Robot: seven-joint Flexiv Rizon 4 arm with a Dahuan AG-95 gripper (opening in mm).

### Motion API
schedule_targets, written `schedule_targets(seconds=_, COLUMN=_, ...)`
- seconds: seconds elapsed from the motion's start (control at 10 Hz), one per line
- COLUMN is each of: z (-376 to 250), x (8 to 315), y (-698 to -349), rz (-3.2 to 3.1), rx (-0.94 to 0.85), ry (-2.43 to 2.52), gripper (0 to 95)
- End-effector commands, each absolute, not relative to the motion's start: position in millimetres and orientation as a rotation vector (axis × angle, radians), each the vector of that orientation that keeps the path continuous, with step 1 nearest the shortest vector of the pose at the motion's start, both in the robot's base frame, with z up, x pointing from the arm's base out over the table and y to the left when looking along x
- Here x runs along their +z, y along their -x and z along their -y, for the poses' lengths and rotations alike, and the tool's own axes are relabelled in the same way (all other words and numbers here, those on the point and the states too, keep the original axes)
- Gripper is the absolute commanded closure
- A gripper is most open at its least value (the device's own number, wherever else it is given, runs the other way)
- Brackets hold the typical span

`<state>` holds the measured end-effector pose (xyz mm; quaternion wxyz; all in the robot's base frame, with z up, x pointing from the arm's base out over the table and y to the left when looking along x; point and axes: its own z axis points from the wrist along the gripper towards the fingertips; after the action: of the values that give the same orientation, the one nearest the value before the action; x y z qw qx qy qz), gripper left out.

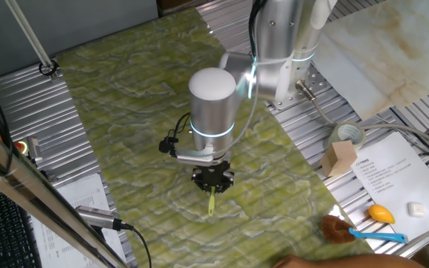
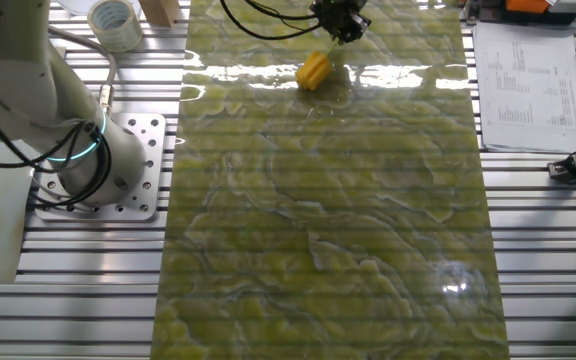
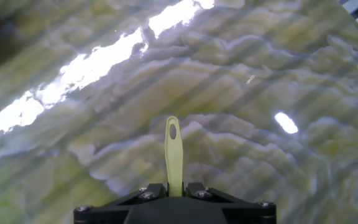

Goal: Scrub the table with a brush

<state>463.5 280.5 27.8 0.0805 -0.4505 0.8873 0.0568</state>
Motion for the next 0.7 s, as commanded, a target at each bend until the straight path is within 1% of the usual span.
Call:
schedule_targets(seconds=0.1, z=-279.3, x=27.6, y=-464.0, rz=-2.55, rx=0.089, ry=1.502, gripper=95.0)
schedule_targets(seconds=0.7, z=-279.1, x=25.4, y=-464.5, rz=-2.514, rx=0.079, ry=1.547, gripper=95.0)
